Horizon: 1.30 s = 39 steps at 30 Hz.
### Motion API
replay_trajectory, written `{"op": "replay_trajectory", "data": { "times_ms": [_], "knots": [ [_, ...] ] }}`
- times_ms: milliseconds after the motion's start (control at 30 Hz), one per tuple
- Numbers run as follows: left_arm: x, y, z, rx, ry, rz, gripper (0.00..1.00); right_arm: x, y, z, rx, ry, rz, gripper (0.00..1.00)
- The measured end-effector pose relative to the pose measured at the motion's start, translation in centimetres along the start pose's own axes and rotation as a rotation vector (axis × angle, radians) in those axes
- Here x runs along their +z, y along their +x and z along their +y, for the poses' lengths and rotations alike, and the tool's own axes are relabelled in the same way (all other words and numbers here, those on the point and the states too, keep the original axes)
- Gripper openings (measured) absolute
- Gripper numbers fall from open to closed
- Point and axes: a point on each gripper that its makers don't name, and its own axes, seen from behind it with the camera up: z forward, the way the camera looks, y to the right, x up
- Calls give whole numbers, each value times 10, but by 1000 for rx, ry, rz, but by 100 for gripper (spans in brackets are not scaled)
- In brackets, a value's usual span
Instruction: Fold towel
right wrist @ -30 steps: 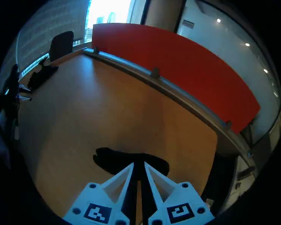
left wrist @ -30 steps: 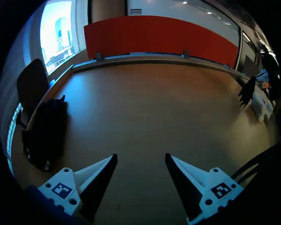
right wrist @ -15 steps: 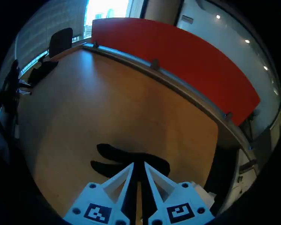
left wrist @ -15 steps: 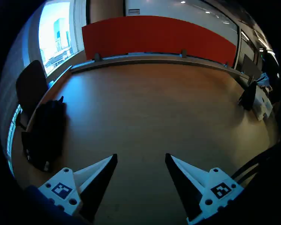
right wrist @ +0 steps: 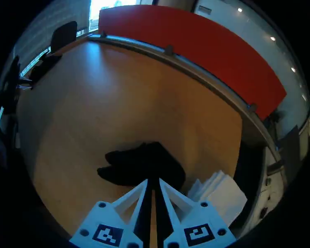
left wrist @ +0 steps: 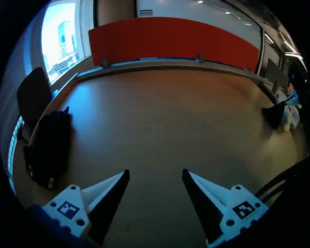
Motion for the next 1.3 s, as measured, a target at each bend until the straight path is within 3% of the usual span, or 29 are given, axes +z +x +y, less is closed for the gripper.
{"op": "replay_trajectory", "data": {
  "times_ms": [867, 1300],
  "knots": [
    [-7, -6, -1, 10, 5, -1, 94, 20, -119, -14, 111, -68, -175, 4],
    [-8, -8, -2, 13, 13, -5, 94, 35, -144, -15, 171, -97, -208, 4]
  ]
}}
